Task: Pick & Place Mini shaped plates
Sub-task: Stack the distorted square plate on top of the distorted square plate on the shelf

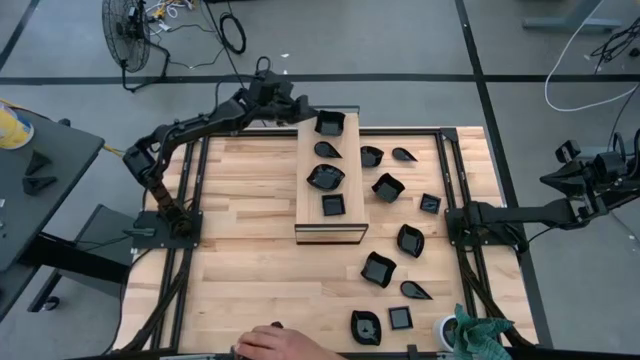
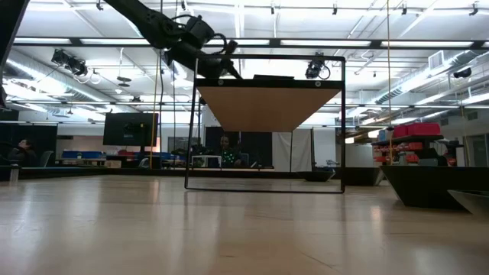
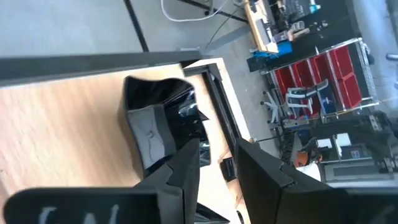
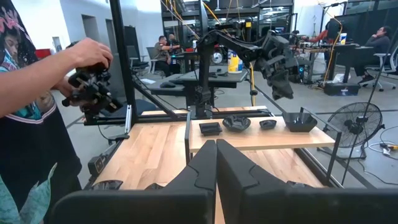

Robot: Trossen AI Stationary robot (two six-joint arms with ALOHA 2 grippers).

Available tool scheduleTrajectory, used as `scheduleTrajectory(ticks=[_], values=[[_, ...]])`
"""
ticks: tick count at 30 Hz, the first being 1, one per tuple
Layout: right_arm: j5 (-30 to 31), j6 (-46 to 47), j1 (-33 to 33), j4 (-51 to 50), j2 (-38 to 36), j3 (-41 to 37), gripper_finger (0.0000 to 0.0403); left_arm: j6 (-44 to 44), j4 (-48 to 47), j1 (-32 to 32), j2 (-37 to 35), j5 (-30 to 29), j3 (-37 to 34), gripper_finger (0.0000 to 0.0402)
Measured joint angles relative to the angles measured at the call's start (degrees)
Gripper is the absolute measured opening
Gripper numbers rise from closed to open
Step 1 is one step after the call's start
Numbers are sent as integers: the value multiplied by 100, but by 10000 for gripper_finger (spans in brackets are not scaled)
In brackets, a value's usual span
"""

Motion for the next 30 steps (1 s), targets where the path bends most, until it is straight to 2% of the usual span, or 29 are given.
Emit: scheduleTrajectory(ticks=[6, 15, 25, 30], values=[[1, 0, -1, 0, 0, 1, 10, 471, -34, 0, -278, -2, 0, 108], [1, 0, 1, 0, 0, 2, 10, 1625, -353, -189, -536, -93, -16, 108], [-1, 0, 1, 0, 0, 0, 10, 2018, -276, -582, -845, -678, -480, 108], [1, 0, -1, 0, 0, 2, 10, 2465, 66, -769, -1163, -702, -921, 108]])
